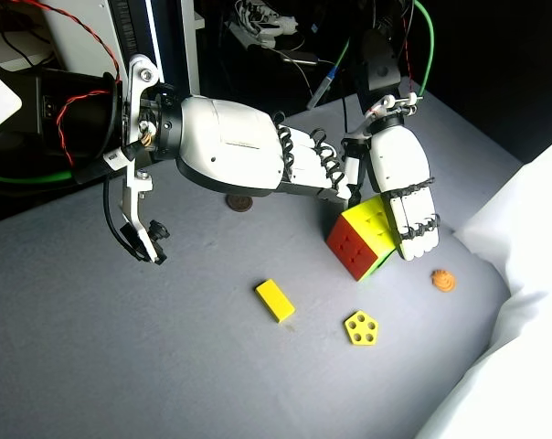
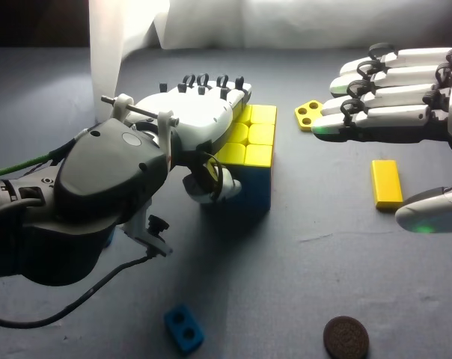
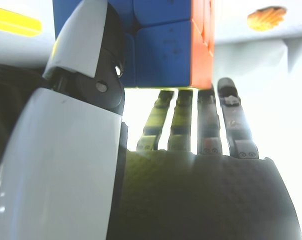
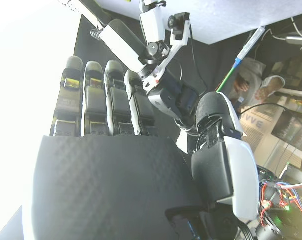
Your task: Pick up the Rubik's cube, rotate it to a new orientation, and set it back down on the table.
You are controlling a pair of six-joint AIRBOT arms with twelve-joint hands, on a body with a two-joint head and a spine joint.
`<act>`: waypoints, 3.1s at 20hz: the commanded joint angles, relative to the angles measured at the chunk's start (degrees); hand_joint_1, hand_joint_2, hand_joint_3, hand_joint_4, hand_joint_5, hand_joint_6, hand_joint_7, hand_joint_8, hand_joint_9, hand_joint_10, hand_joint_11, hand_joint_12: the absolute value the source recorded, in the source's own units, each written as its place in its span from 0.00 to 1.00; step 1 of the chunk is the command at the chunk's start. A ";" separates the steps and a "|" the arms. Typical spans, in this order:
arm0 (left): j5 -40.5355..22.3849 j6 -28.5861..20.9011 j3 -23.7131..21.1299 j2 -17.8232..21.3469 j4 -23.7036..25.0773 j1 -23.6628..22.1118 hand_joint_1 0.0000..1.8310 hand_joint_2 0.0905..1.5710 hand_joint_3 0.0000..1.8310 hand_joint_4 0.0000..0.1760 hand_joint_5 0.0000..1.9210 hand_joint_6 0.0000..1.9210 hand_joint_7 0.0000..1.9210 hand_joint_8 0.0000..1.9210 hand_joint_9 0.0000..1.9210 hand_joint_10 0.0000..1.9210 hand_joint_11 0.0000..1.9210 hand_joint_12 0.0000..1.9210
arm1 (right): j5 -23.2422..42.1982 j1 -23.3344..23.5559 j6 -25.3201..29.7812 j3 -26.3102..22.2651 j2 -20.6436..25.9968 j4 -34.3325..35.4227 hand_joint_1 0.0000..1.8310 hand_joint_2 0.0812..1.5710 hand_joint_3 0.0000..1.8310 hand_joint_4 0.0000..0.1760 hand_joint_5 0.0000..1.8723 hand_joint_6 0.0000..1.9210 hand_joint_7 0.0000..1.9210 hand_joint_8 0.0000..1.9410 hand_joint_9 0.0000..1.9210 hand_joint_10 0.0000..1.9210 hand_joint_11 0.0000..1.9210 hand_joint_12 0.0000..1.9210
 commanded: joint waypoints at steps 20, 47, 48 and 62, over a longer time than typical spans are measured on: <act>3.81 1.46 -0.02 3.67 1.83 -0.30 0.50 0.69 0.00 0.00 0.00 0.00 0.00 0.00 0.00 0.00 0.00 0.00 | 4.78 0.32 -0.04 -0.12 0.35 2.79 0.00 0.79 0.00 0.00 0.05 0.00 0.06 0.00 0.04 0.00 0.00 0.00; 5.05 5.73 2.17 2.82 -0.68 -1.83 0.53 0.66 0.00 0.00 0.00 0.00 0.00 0.00 0.00 0.00 0.00 0.01 | 4.93 0.28 -0.22 -0.12 0.34 2.79 0.00 0.80 0.00 0.00 0.02 0.00 0.03 0.00 0.02 0.00 0.00 0.00; 5.05 5.73 2.20 2.70 -0.69 -1.90 0.55 0.66 0.00 0.00 0.00 0.00 0.00 0.00 0.00 0.00 0.00 0.00 | 4.93 0.27 -0.22 -0.12 0.34 2.79 0.00 0.80 0.00 0.00 0.02 0.00 0.03 0.00 0.02 0.01 0.00 0.00; 5.05 5.73 2.51 2.03 -0.93 -2.51 0.49 0.68 0.00 0.00 0.00 0.00 0.00 0.00 0.00 0.00 0.00 0.00 | 5.11 0.03 -0.38 -0.23 0.33 2.79 0.00 0.79 0.00 0.00 0.06 0.00 0.07 0.00 0.04 0.00 0.00 0.00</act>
